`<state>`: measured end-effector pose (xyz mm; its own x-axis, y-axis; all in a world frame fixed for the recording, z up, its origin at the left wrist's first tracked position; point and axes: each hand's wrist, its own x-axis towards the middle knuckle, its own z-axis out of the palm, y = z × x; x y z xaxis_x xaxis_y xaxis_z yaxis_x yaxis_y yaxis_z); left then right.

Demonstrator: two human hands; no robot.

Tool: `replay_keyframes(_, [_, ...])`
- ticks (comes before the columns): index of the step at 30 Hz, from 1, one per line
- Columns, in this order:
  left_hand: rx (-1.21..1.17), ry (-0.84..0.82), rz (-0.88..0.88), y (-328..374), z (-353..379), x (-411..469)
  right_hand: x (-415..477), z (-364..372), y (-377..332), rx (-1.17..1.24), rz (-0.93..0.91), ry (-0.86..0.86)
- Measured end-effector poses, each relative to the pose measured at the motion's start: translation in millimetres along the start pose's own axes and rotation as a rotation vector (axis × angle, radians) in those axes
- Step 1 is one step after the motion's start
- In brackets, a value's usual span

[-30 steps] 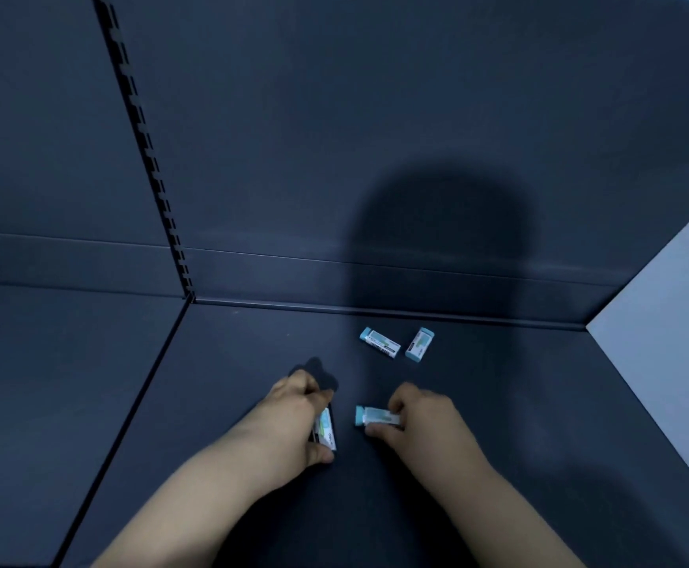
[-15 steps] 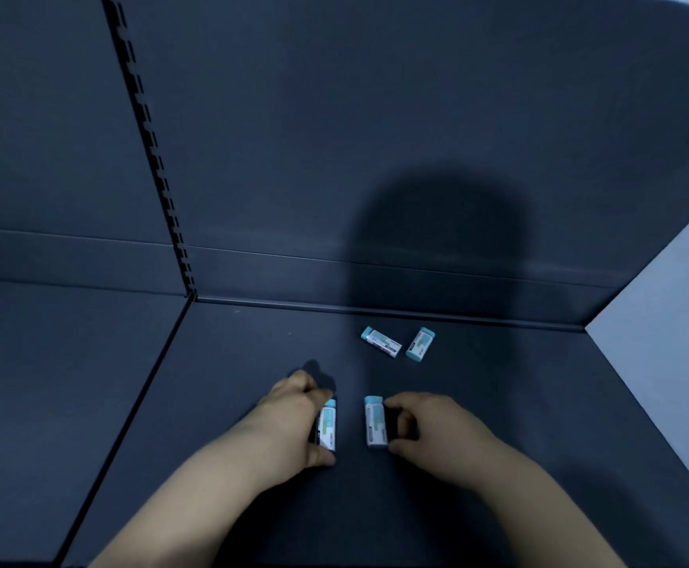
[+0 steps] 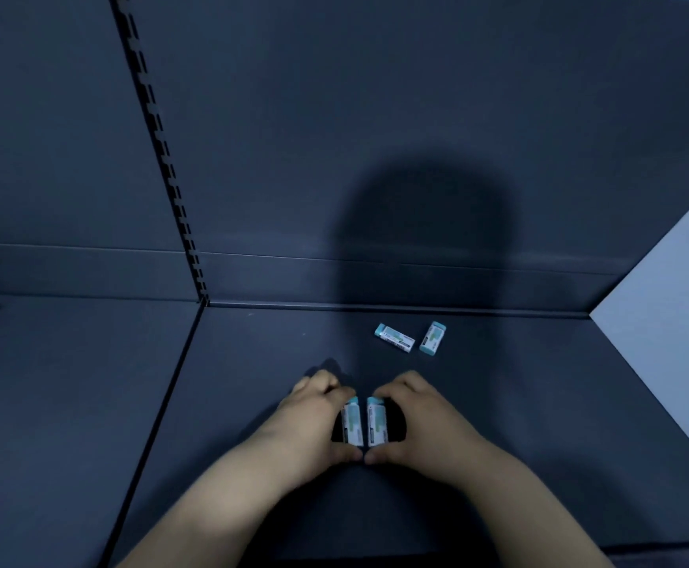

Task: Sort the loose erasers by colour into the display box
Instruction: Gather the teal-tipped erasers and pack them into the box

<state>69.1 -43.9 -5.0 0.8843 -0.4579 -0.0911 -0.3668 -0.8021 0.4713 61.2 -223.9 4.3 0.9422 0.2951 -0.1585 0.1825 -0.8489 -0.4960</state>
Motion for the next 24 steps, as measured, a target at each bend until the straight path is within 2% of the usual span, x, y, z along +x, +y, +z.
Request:
replay_keyframes(7, [-0.006,0.0,0.073,-12.2,-2.9,-24.1,-20.6,17.0,-20.9,0.034,-0.003,0.1])
replay_keyframes(13, [0.081,0.042,0.113,-11.4,-8.7,-54.4,-38.0,24.7,-42.2,-0.007,-0.045,0.085])
replay_keyframes(24, [0.288,0.319,0.023,5.4,-6.7,-127.2,-59.7,34.2,-78.6,-0.03,-0.302,0.023])
